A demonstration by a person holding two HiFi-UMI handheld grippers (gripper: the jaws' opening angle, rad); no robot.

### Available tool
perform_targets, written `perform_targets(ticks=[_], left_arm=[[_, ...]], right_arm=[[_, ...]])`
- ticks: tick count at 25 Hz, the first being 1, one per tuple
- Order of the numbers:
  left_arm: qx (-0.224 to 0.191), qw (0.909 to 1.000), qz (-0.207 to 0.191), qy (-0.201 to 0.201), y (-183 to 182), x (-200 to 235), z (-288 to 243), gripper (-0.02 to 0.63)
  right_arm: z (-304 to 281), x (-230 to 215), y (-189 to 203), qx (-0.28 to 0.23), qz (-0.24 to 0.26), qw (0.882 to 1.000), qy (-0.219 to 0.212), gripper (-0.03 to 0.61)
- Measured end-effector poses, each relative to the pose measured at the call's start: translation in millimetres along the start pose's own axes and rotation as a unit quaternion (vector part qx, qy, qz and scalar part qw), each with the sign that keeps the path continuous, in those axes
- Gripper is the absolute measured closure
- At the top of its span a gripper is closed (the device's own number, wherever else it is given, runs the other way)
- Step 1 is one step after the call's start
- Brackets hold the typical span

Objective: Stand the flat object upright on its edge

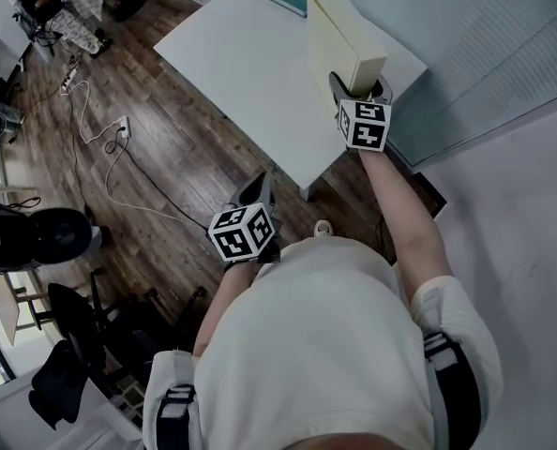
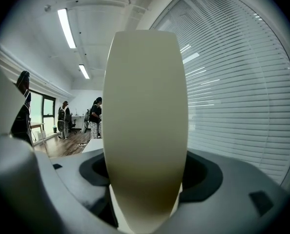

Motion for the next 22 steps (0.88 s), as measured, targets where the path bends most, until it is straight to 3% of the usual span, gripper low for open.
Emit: perform_targets(ticks=[22], left_arm=[[0.008, 0.9993, -0.016, 0.033, 7, 0, 25, 0.594]], right_arm=[[48, 10, 1, -0.004, -0.033, 0.999, 0.019, 0.207]])
Point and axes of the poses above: the fingertips, and each gripper's own axes: z backward along the fingers, x to its left, y out of its underside, the point moved 3 cm from there along z, backward along the fingers, and after that the axes turned 12 degrees about -z, right-handed, at the moved point
